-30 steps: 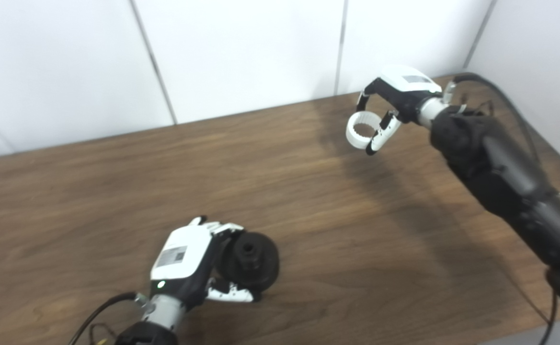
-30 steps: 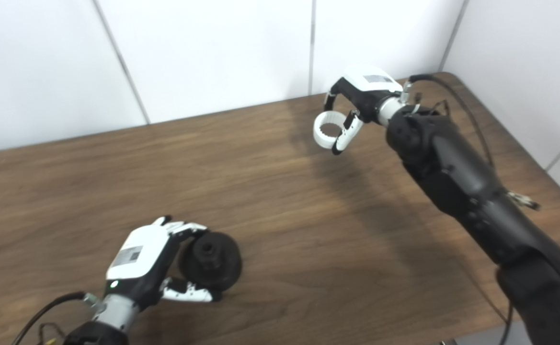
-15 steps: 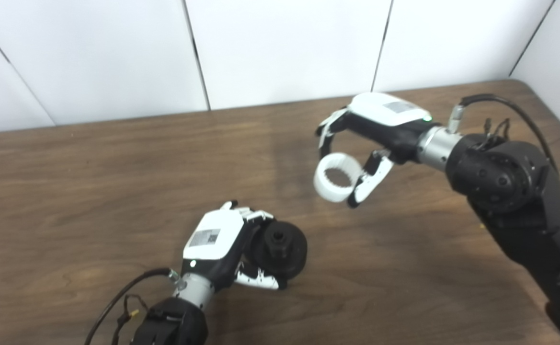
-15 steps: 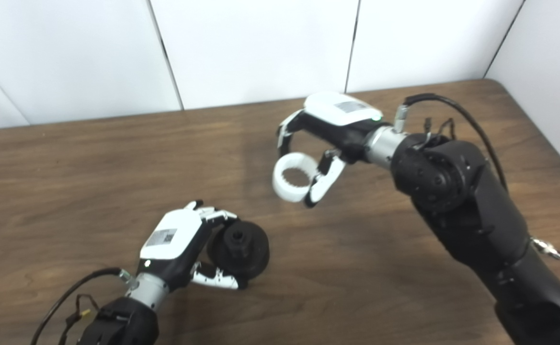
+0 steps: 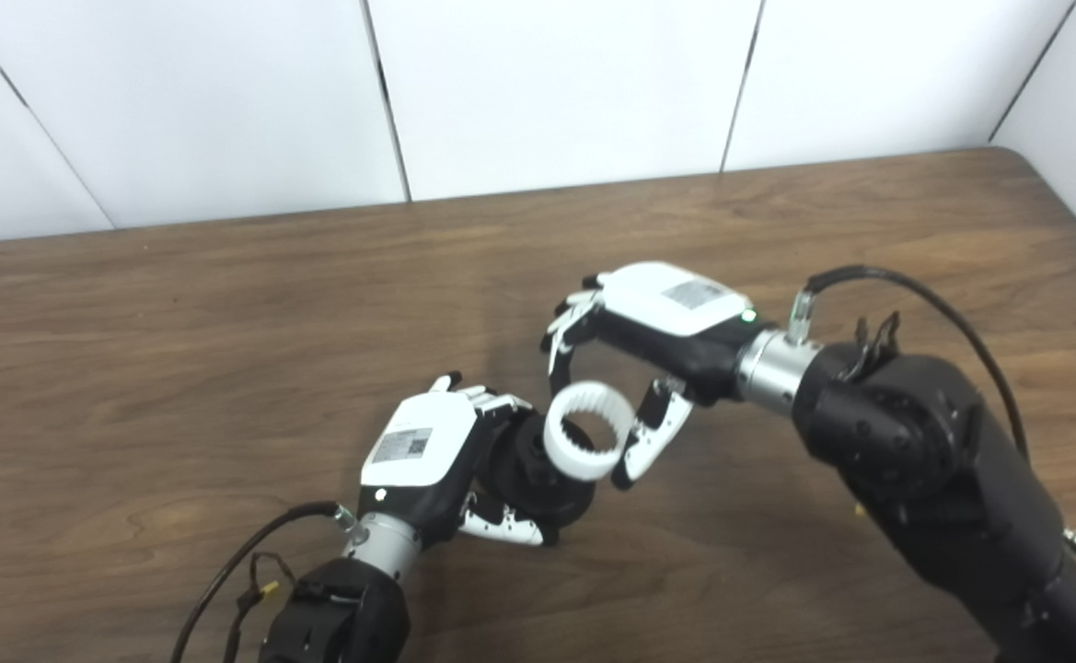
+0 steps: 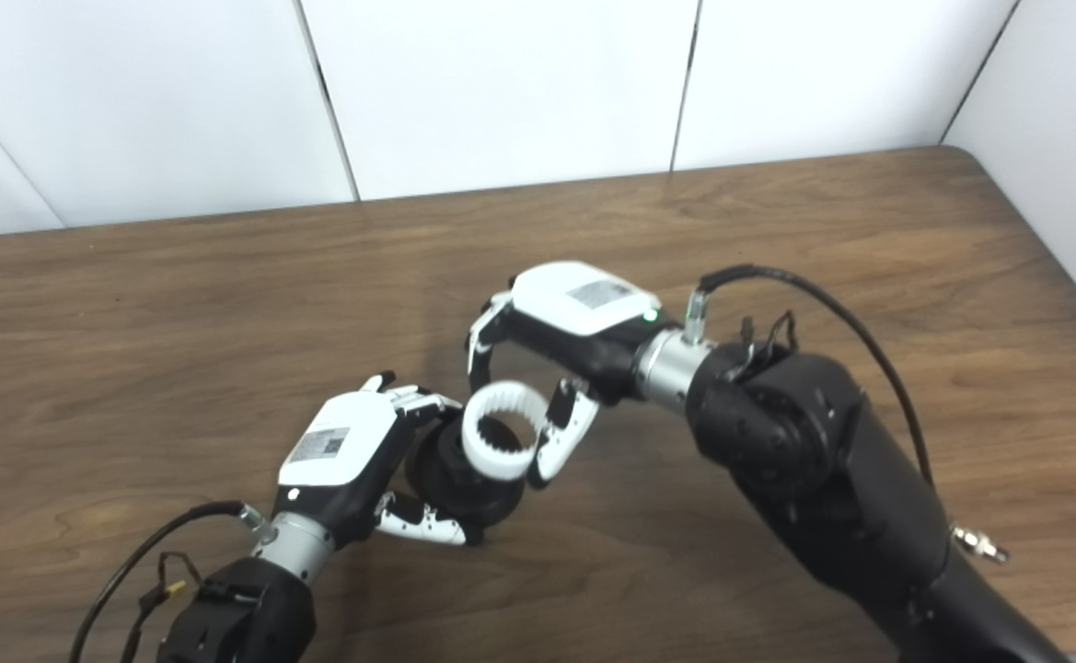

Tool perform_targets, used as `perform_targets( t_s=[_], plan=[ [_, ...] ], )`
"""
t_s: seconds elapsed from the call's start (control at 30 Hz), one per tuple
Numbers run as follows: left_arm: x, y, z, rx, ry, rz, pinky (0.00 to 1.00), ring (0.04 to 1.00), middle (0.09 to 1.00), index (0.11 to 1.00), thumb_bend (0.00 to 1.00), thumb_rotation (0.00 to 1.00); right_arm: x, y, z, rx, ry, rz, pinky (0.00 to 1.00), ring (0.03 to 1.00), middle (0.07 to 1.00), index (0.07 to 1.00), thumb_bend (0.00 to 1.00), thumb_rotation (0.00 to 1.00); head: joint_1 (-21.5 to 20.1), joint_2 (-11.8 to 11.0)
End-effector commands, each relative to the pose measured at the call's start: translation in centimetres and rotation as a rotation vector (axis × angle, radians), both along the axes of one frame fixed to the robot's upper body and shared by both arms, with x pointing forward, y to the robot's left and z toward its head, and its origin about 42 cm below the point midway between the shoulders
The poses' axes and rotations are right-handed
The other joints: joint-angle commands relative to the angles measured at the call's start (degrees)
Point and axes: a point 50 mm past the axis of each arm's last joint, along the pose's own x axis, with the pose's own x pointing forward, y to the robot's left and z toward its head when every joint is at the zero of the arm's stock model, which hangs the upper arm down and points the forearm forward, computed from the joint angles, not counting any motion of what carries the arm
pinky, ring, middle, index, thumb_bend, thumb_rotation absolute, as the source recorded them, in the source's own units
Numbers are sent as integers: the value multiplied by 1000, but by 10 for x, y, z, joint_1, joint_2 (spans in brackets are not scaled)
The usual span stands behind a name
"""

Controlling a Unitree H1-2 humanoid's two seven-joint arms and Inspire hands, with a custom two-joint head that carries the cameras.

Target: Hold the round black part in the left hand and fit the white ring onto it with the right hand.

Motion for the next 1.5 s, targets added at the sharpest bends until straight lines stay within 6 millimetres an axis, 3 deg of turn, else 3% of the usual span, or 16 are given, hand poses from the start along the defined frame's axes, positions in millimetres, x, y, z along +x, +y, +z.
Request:
perform_targets(
  t_s=[0.0,0.57,1.47],
  plan=[
    [3,-2,4,1,-5,-6,1000,885,778,481,525,57,1,4,10,6,-73,15,1000,920,802,484,524,138,0,1],
    [3,-7,8,11,-10,-15,1000,878,777,482,525,57,7,20,-3,36,-88,11,1000,932,803,483,524,136,3,2],
    [4,-10,13,34,-37,-22,996,868,775,482,525,61,10,28,-19,8,-102,35,1000,918,802,483,524,134,5,7]
  ],
)
